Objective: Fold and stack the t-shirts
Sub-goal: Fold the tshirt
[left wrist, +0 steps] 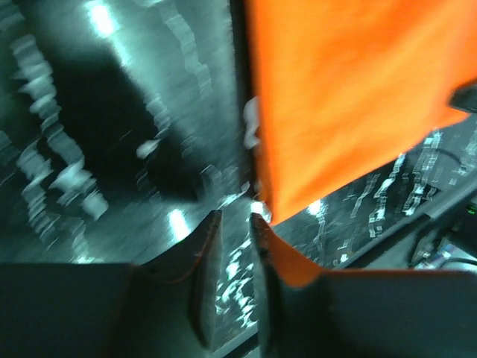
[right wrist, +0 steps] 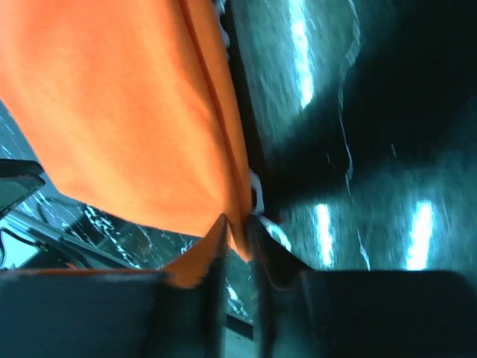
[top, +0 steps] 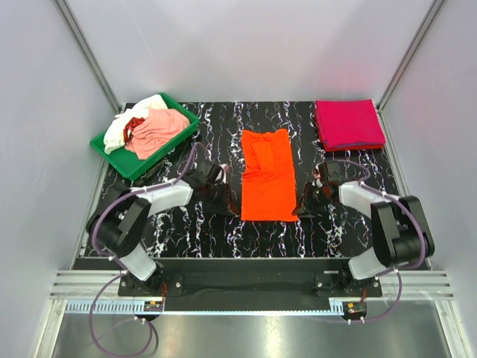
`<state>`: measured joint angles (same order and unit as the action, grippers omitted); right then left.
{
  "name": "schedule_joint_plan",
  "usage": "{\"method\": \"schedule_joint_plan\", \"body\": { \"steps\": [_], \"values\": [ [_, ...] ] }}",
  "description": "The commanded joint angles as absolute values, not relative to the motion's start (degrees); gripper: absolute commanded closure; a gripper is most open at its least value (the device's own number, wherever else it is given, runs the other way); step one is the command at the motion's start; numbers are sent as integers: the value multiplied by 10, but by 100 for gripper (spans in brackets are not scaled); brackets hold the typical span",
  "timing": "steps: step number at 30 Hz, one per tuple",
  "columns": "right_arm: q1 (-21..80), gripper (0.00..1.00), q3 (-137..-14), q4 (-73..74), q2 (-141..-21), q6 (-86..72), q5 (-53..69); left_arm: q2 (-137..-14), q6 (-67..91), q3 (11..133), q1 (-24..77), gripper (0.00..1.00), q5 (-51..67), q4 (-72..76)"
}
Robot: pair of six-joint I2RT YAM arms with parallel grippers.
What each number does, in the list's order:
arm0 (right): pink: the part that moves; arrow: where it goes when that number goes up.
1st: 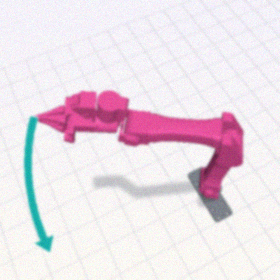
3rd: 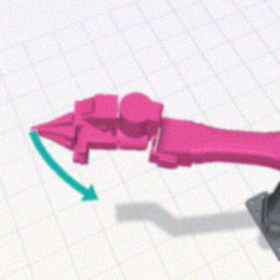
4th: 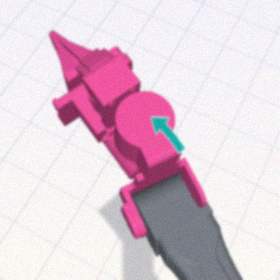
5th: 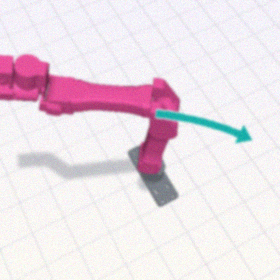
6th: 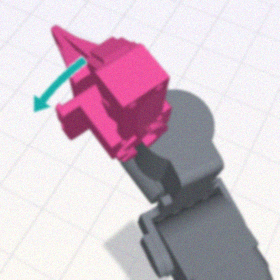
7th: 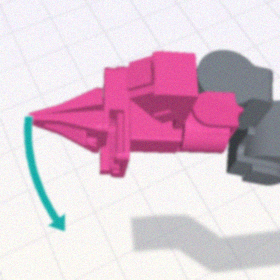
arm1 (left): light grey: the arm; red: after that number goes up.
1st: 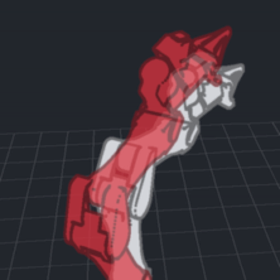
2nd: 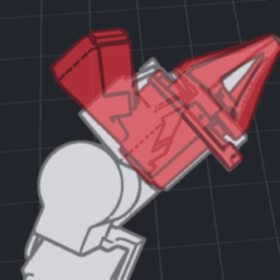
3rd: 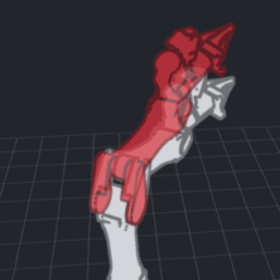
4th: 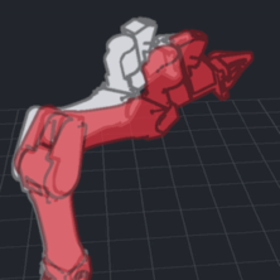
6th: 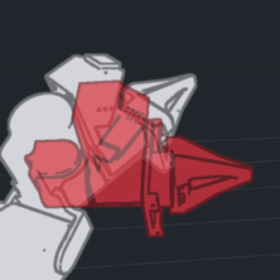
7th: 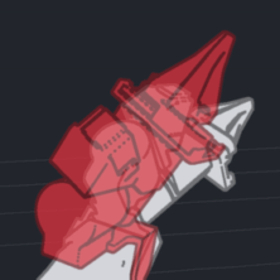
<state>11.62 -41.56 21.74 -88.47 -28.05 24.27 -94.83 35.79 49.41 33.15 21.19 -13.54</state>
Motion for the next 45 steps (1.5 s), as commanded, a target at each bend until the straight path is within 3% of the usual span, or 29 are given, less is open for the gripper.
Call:
{"method": "schedule_joint_plan", "body": {
  "steps": [1,5,8,15,24,32,45],
  "values": [
    [116,70,-403,206,-820,-320,216,-898,361,497,326,70,154,-166],
    [116,67,-443,265,-779,-329,180,-885,347,561,326,68,148,-184],
    [116,68,-482,272,-774,-330,171,-941,331,646,324,70,164,-183],
    [116,75,-583,235,-885,-301,194,-1071,302,760,323,71,209,-165],
    [115,75,-692,206,-1039,-273,160,-1197,295,898,294,73,243,-177],
    [105,75,-748,207,-1126,-266,127,-1251,287,973,274,71,188,-218],
    [105,71,-725,223,-1037,-300,198,-1310,264,1114,238,71,225,-237]
  ]
}}
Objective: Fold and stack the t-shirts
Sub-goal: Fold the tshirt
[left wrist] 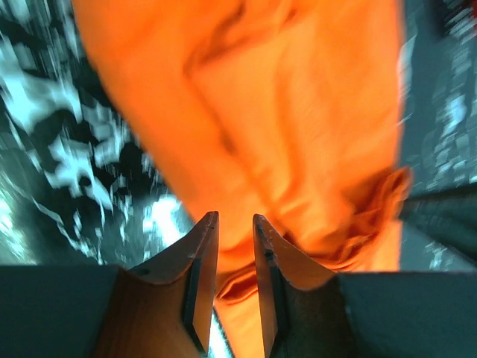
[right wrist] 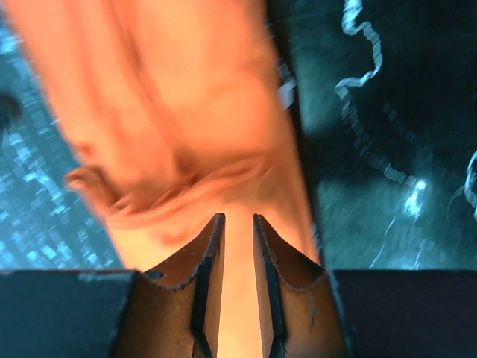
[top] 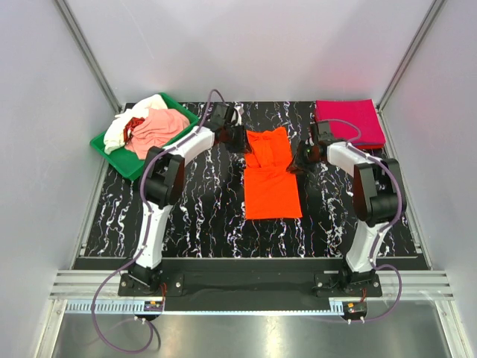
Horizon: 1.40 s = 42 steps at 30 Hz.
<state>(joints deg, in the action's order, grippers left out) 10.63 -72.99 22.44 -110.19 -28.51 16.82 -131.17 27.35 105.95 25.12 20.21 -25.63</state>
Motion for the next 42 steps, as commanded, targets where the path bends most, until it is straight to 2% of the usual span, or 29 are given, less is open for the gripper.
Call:
{"method": "schedule_joint_plan", "body": {
  "steps": [1,7,10,16,22,28,33,38,42],
  "values": [
    [107,72,-709,223,-1029,-308,209,-1313,267,1116,236,71,232,-237],
    [134,73,-637,221,-968,-325,233,-1243,266,1058,235,69,227,-240],
    [139,75,-599,213,-941,-311,278,-1164,278,950,247,69,214,-236],
    [141,87,-514,200,-887,-301,343,-1020,290,762,339,67,227,-193],
    [142,93,-432,161,-870,-307,342,-978,345,603,413,67,249,-61],
    [141,96,-396,137,-905,-308,292,-1035,351,571,435,69,222,-47],
    [141,96,-391,139,-885,-314,287,-1027,342,570,435,69,156,-107],
    [141,94,-421,140,-852,-333,328,-987,325,597,436,68,115,-156],
    [142,92,-486,118,-894,-323,378,-973,330,600,436,68,108,-164]
  ]
}}
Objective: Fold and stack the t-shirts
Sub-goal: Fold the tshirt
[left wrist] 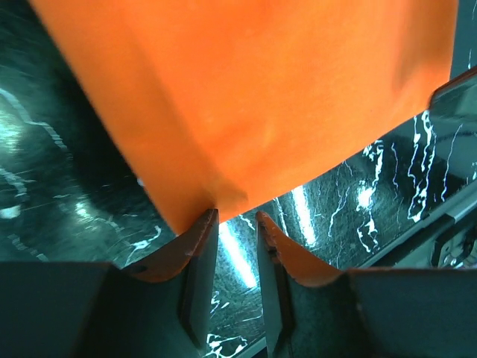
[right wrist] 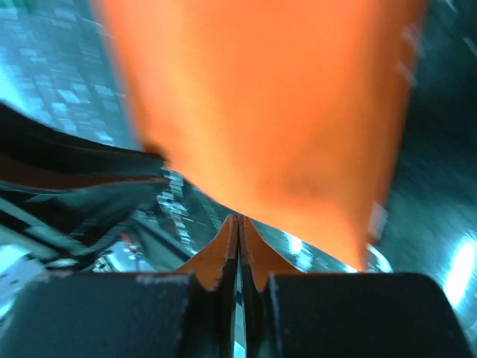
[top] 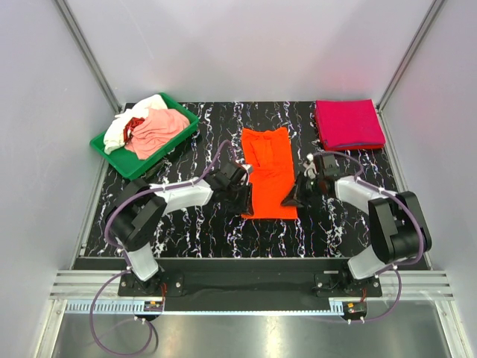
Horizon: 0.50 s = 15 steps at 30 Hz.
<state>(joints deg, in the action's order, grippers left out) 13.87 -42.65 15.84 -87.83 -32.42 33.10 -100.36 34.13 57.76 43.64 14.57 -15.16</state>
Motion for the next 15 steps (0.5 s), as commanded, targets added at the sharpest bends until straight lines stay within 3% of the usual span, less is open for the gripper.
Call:
{"method": "schedule_joint_plan", "body": {
  "steps": [1,6,15],
  "values": [
    [141,92,-526,117,-912,-315,400,-977,331,597,436,68,108,-163],
    [141,94,-648,105,-1036,-302,468,-1012,322,584,436,69,111,-146],
    [117,99,-807,105,-1226,-282,485,-1006,318,555,436,69,92,-135]
  ]
}}
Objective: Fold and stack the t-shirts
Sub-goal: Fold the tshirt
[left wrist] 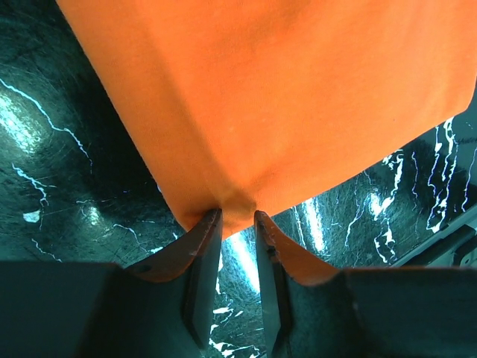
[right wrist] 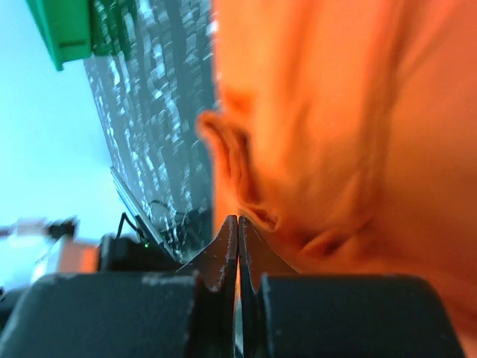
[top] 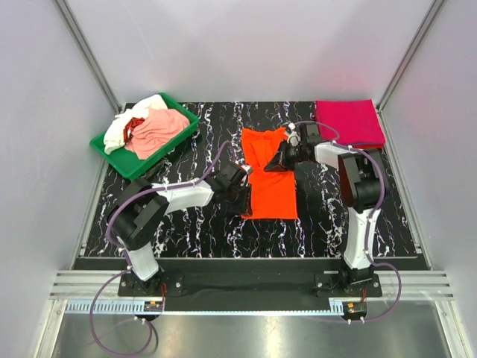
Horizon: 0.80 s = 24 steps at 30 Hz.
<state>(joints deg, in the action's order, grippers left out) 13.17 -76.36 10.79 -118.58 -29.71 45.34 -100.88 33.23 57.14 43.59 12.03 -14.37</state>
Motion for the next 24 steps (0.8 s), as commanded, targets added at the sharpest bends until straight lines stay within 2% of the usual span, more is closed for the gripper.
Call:
{"method": "schedule_joint_plan", "body": {
  "steps": [1,10,19,20,24],
  "values": [
    [113,99,-815,105,-1254,-286,489,-1007,318,554,436,69,91,-136],
    [96,100,-853,108,-1278,-283,489,-1003,316,545,437,68,83,-135],
    [80,88,-884,155,-1220,-296,490,-965,310,561,437,65,93,-162],
    [80,80,-870,176,-1206,-298,468,-944,308,572,437,64,91,-170],
    [80,66,-784,226,-1100,-316,355,-886,294,596,436,55,79,-209]
  ]
}}
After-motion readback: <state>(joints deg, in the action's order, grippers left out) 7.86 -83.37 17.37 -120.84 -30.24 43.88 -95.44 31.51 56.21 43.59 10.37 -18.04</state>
